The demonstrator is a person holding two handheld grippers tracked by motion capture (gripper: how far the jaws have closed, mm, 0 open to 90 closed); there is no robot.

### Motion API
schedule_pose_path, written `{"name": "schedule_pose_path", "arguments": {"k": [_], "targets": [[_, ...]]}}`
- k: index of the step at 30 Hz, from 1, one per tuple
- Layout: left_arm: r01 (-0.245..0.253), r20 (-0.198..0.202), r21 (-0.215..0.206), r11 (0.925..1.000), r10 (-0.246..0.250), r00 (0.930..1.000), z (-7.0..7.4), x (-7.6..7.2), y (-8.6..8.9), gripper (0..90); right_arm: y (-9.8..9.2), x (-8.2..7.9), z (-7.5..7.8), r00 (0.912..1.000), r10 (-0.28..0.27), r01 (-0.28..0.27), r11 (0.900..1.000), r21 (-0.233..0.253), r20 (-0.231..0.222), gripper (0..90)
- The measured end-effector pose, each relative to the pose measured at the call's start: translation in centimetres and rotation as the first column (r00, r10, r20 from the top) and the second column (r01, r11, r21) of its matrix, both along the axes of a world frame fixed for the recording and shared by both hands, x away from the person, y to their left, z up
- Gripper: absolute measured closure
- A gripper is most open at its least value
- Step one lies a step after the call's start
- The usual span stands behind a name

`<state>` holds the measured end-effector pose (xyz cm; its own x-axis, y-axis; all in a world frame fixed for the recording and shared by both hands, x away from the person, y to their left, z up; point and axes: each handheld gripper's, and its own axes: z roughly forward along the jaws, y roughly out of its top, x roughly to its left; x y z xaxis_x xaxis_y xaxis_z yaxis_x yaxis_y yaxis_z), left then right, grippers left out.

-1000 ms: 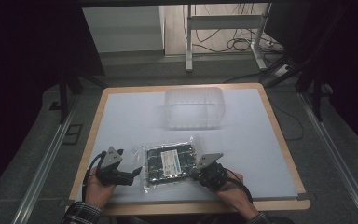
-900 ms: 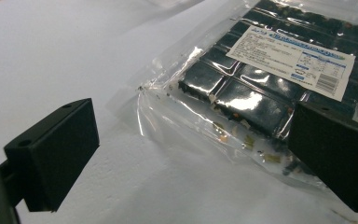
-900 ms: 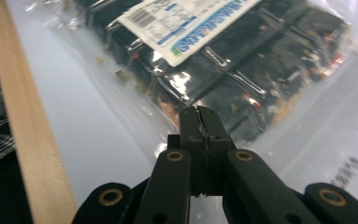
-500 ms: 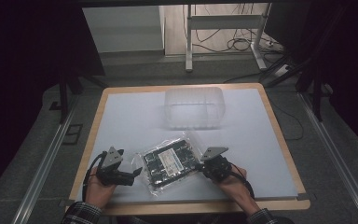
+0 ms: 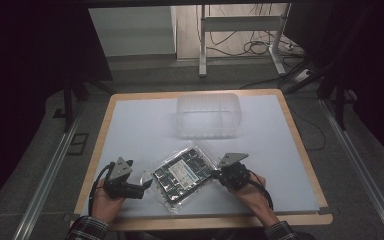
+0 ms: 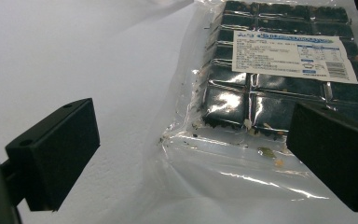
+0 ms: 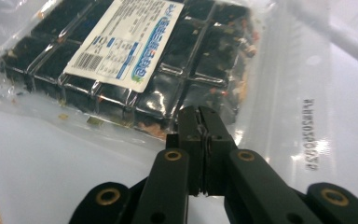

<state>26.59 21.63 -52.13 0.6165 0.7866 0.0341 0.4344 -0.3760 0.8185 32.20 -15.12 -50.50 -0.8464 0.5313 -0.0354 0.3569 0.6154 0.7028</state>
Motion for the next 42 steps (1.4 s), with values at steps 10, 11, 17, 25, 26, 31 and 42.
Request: {"name": "schedule_pose_path", "arguments": {"k": [10, 11, 17, 25, 26, 31, 42], "targets": [[0.000, -0.001, 0.005, 1.0000, 0.000, 1.0000, 0.0, 0.0, 0.0, 2.3, -1.3, 1.1, 0.9, 0.9993, -0.037, 0.037, 0.998, 0.044, 0.005, 83.2], [0.000, -0.001, 0.005, 1.0000, 0.000, 1.0000, 0.0, 0.0, -0.1, 2.3, -1.3, 1.3, 0.9, 0.9992, -0.040, 0.039, 0.998, 0.047, 0.005, 83.2], [0.000, -0.002, 0.007, 1.0000, 0.000, 1.0000, -0.1, 0.0, -0.1, 2.3, -2.0, 2.4, 1.3, 0.9961, -0.085, 0.084, 0.995, 0.059, 0.022, 78.6], [0.001, -0.004, 0.012, 0.9999, -0.001, 1.0000, -0.1, 0.1, -0.1, 2.3, -2.1, 4.2, 1.3, 0.9940, -0.110, 0.109, 0.991, 0.072, 0.001, 70.9], [0.001, -0.004, 0.012, 0.9999, -0.001, 1.0000, -0.1, 0.1, -0.1, 2.3, -2.1, 4.8, 1.3, 0.9932, -0.116, 0.116, 0.989, 0.089, -0.010, 69.0], [0.001, -0.006, 0.016, 0.9999, -0.001, 1.0000, -0.1, 0.1, -0.2, 2.3, -2.1, 5.9, 1.3, 0.9916, -0.129, 0.129, 0.987, 0.097, -0.013, 65.2], [0.005, -0.005, 0.027, 0.9996, -0.005, 1.0000, -0.2, 0.1, -0.3, 2.3, -2.2, 6.8, 0.3, 0.9939, -0.107, 0.109, 0.988, 0.108, -0.028, 50.6]]}}
